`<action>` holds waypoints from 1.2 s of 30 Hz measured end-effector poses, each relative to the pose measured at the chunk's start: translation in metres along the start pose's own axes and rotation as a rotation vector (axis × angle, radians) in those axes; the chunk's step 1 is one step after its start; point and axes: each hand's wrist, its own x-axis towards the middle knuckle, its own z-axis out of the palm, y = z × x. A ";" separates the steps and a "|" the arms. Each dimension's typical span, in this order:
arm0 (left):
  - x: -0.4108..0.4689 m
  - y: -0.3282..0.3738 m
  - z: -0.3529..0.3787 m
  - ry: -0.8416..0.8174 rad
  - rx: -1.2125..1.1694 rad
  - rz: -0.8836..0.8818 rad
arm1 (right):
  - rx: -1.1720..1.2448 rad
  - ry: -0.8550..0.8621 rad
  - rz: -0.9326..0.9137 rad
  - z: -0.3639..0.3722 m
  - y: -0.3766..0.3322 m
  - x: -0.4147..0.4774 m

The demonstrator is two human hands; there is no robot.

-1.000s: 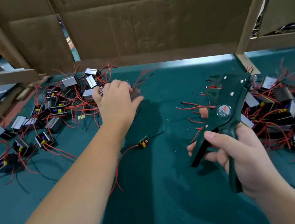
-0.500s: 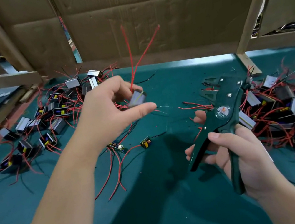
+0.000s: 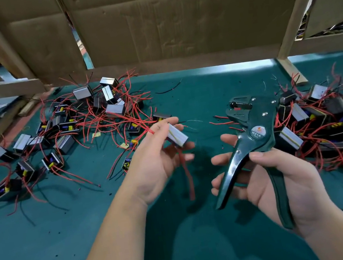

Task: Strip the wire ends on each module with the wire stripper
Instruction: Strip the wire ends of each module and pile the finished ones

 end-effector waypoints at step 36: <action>-0.012 -0.014 -0.001 -0.186 0.758 0.222 | 0.047 -0.215 0.197 0.004 -0.003 -0.003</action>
